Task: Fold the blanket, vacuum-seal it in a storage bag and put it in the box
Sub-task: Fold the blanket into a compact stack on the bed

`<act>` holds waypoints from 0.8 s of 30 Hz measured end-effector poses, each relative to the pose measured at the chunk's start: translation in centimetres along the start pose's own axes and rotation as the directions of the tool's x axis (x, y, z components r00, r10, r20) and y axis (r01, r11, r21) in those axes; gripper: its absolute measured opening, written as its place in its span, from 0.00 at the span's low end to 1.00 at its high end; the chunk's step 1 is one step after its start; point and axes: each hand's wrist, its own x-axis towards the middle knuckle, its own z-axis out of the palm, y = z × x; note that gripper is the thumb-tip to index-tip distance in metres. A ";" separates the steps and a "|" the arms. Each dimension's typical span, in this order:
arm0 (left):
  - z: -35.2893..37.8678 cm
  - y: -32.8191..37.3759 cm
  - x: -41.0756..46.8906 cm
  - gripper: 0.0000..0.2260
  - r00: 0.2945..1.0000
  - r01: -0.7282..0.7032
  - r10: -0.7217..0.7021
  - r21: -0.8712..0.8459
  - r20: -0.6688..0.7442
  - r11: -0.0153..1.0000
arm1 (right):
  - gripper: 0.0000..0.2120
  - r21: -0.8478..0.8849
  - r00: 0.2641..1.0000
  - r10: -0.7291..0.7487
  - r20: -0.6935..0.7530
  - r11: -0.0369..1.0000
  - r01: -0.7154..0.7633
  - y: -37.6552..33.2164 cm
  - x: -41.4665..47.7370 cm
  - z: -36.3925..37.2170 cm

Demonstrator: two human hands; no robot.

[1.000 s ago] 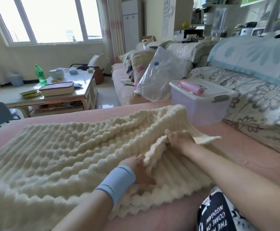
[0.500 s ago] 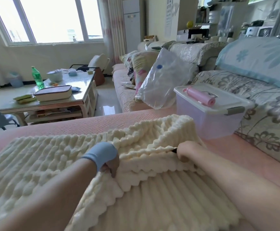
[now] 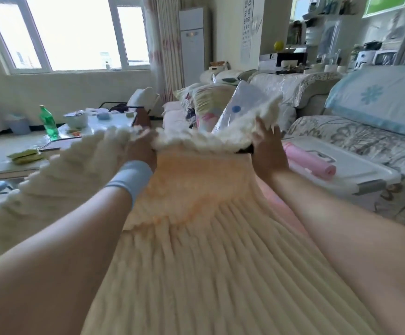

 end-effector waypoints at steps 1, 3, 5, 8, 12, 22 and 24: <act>1.1 -0.7 -1.6 0.17 0.992 0.031 -0.041 0.088 0.117 0.996 | 0.27 -0.026 0.994 0.046 0.102 0.999 -0.044 0.4 -1.6 1.2; 2.9 -1.8 -4.7 0.15 0.944 0.088 -0.152 0.220 0.291 0.971 | 0.25 -0.044 0.933 0.156 0.324 0.988 -0.150 1.0 -4.7 3.1; 4.5 -2.8 -7.5 0.15 0.862 0.052 -0.227 0.368 0.452 0.928 | 0.23 -0.068 0.826 0.260 0.500 0.963 -0.262 1.2 -7.4 4.8; 6.8 -3.2 -11.0 0.15 0.659 -0.149 -0.327 0.543 0.678 0.826 | 0.20 -0.194 0.730 0.300 0.615 0.954 -0.229 1.0 -11.1 6.9; 8.9 -3.1 -12.9 0.13 0.721 -0.172 -0.325 0.612 0.612 0.772 | 0.20 -0.329 0.721 0.294 0.627 0.939 -0.096 1.6 -12.6 9.3; 8.1 -4.6 -16.6 0.26 0.490 -0.286 -0.196 0.369 0.849 0.884 | 0.18 -0.622 0.471 0.461 0.752 0.733 0.275 -0.5 -13.9 9.5; 5.8 -5.5 -16.6 0.25 0.595 -0.190 -0.143 0.311 0.791 0.931 | 0.22 -0.594 0.436 0.461 0.773 0.767 0.241 -4.1 -13.1 9.2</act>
